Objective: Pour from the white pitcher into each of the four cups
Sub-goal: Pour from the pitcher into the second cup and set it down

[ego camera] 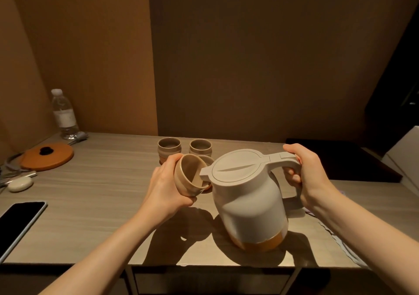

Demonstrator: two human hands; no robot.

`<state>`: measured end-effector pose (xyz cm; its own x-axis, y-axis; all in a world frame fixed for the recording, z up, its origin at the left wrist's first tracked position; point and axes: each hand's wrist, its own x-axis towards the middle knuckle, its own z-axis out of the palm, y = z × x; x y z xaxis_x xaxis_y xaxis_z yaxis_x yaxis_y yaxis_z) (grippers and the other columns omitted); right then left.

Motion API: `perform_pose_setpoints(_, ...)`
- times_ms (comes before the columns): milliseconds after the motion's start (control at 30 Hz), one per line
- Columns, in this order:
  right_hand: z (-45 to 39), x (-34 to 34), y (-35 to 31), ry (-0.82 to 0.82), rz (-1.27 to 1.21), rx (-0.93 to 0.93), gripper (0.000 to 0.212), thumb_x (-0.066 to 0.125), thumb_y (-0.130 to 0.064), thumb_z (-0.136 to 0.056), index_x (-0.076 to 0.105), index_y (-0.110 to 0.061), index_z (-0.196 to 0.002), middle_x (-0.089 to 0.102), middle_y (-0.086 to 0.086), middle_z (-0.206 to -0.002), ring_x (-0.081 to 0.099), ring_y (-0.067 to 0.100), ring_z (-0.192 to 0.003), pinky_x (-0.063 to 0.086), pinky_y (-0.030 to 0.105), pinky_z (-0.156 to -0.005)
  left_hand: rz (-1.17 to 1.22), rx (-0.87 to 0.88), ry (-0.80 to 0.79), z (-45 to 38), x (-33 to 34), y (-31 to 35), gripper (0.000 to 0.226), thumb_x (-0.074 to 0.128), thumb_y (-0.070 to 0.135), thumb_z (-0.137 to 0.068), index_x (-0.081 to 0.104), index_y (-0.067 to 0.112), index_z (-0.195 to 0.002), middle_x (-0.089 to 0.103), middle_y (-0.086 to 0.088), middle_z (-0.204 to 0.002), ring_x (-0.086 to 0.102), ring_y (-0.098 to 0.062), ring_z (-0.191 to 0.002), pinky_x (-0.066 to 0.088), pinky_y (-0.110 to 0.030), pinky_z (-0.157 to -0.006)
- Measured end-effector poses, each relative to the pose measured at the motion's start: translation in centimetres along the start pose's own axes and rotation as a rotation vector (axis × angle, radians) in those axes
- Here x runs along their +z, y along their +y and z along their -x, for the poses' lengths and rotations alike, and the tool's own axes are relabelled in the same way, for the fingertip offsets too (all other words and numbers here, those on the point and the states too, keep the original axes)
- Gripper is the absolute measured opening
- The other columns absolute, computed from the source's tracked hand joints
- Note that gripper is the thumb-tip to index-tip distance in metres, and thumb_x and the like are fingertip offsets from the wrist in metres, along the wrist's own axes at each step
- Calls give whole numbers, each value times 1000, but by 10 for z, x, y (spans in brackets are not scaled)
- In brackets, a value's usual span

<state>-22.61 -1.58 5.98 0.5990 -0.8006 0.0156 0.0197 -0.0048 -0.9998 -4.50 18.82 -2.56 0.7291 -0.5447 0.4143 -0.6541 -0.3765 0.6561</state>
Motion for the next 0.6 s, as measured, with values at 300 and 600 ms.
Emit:
perform_pose_setpoints(300,-5,-2,-3,-18,72,7,46,55,-35,-91,49,-15,-50,39,-3,-42,32,7,-36,28,24,-48,7,30,-16,2,4,1,99,94,24,-52,37,32,-132,53,8,-127,49,-11,-116,46,-32,-93)
perform_pose_setpoints(600,-8,-1,-2,-19,127,12,44,56,-37,-90,52,-12,-54,41,0,-44,33,10,-39,28,24,-47,-5,58,-21,8,9,-3,109,93,27,-51,29,41,-139,51,11,-135,51,-13,-120,47,-33,-94)
